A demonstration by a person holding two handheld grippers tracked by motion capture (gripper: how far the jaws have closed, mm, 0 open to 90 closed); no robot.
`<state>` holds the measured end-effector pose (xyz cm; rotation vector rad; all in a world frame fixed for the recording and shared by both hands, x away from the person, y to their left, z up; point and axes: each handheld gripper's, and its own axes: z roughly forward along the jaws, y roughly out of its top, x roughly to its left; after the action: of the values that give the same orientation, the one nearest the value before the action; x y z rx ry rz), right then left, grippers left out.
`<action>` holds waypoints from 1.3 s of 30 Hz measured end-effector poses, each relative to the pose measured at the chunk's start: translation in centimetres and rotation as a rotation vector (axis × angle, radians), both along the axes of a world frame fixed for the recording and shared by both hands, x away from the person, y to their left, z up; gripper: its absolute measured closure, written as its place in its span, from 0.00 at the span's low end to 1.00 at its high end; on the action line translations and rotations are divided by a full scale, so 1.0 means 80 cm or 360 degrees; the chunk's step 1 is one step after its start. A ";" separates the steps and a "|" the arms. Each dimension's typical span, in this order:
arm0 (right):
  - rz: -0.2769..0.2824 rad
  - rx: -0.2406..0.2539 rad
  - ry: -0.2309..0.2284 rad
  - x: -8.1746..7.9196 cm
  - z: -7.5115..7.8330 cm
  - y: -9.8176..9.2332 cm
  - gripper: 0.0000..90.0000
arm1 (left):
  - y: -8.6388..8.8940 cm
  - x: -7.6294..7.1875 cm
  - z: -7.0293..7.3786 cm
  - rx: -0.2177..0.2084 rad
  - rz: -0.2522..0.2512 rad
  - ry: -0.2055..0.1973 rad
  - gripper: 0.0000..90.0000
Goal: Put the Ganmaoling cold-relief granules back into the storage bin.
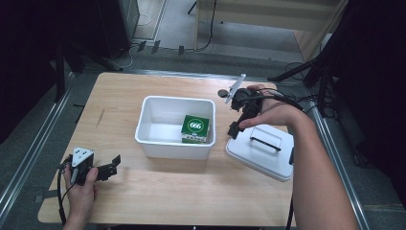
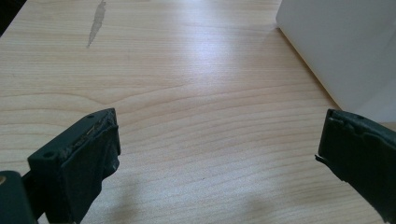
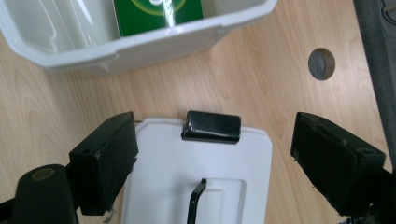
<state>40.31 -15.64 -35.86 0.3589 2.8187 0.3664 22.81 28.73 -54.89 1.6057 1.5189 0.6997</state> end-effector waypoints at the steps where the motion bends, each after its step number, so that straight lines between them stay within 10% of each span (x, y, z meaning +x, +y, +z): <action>1: -0.0005 -0.0006 -0.0001 0.000 -0.001 -0.002 0.16 | 0.000 0.000 0.000 -0.0005 0.0001 0.0000 0.00; 39: -0.0196 -0.0015 0.0107 -0.017 -0.072 -0.091 0.36 | 0.001 0.000 0.000 -0.0012 0.0000 -0.0002 0.00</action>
<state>38.96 -22.94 -41.63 0.5495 2.8444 0.3197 22.80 28.79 -54.91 1.5993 1.5190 0.6945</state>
